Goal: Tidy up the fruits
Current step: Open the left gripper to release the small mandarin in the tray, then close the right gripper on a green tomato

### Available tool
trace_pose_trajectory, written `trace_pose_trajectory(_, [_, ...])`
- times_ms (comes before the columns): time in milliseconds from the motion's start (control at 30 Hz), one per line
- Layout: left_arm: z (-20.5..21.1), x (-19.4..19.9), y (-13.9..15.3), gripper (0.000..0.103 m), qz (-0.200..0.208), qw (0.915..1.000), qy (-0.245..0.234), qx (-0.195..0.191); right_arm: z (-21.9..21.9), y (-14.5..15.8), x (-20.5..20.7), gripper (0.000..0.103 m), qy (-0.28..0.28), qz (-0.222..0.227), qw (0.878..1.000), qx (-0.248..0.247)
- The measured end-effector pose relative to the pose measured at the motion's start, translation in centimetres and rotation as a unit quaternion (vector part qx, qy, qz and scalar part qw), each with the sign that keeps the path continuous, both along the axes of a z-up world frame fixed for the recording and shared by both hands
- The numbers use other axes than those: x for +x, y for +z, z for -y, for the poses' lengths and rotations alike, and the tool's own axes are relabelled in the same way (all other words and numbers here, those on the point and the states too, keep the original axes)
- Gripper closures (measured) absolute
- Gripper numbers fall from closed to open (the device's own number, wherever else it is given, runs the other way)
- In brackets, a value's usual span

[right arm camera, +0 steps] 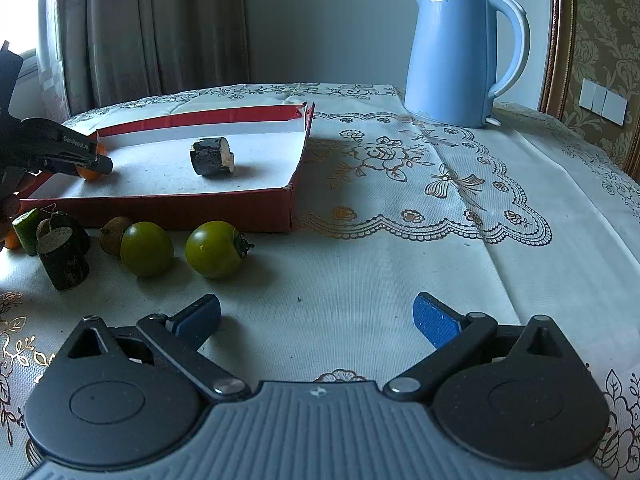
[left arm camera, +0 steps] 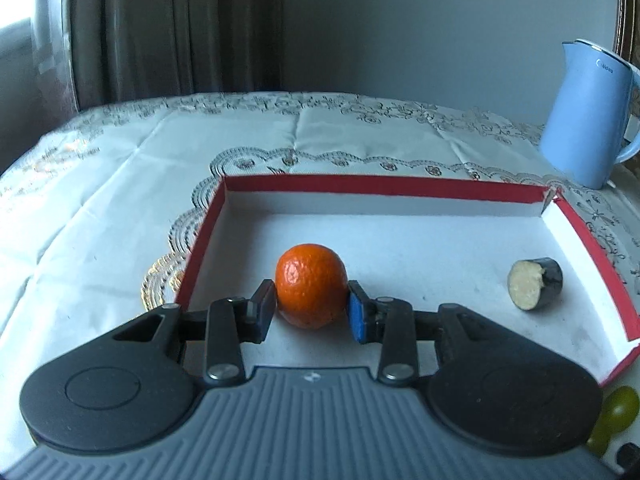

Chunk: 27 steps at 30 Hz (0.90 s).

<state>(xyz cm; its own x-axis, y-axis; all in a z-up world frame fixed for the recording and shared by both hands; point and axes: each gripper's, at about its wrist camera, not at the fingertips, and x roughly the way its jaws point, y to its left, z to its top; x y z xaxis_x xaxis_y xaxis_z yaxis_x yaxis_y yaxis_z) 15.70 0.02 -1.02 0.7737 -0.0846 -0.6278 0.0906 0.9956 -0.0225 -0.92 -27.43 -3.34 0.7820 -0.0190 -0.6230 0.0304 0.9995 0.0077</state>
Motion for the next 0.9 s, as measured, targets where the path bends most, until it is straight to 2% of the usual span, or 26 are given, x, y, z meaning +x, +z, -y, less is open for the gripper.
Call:
trace_pose_trajectory(33, [0.1, 0.0, -0.1, 0.059, 0.001, 1.0000, 0.004, 0.005, 0.0, 0.0, 0.0, 0.000, 0.000, 0.000, 1.000, 0.000])
trace_pose_trajectory(67, [0.1, -0.1, -0.1, 0.043, 0.002, 1.0000, 0.003, 0.008, 0.0, 0.0, 0.0, 0.000, 0.000, 0.000, 1.000, 0.000])
trace_pose_trajectory(100, [0.0, -0.2, -0.2, 0.035, 0.005, 1.0000, 0.003, 0.006, 0.0, 0.0, 0.0, 0.000, 0.000, 0.000, 1.000, 0.000])
trace_pose_trajectory(133, [0.0, -0.3, -0.2, 0.021, 0.008, 0.9999, 0.006, 0.005, 0.0, 0.0, 0.0, 0.000, 0.000, 0.000, 1.000, 0.000])
trace_pose_trajectory(167, [-0.1, -0.4, -0.2, 0.017, 0.012, 0.9998, 0.011, 0.006, 0.0, 0.0, 0.0, 0.000, 0.000, 0.000, 1.000, 0.000])
trace_pose_trajectory(333, [-1.0, -2.1, 0.7, 0.009, 0.024, 0.9996, 0.008, -0.012, 0.0, 0.0, 0.0, 0.000, 0.000, 0.000, 1.000, 0.000])
trace_pose_trajectory(533, [-1.9, -7.9, 1.6, 0.000, 0.051, 0.9986, -0.016, -0.007, 0.0, 0.0, 0.0, 0.000, 0.000, 0.000, 1.000, 0.000])
trace_pose_trajectory(700, [-2.5, -12.6, 1.1, 0.000, 0.056, 0.9979, -0.032, 0.003, 0.0, 0.0, 0.0, 0.000, 0.000, 0.000, 1.000, 0.000])
trace_pose_trajectory(900, [-2.9, -14.6, -0.3, 0.000, 0.045, 0.9982, -0.035, 0.016, 0.0, 0.0, 0.0, 0.000, 0.000, 0.000, 1.000, 0.000])
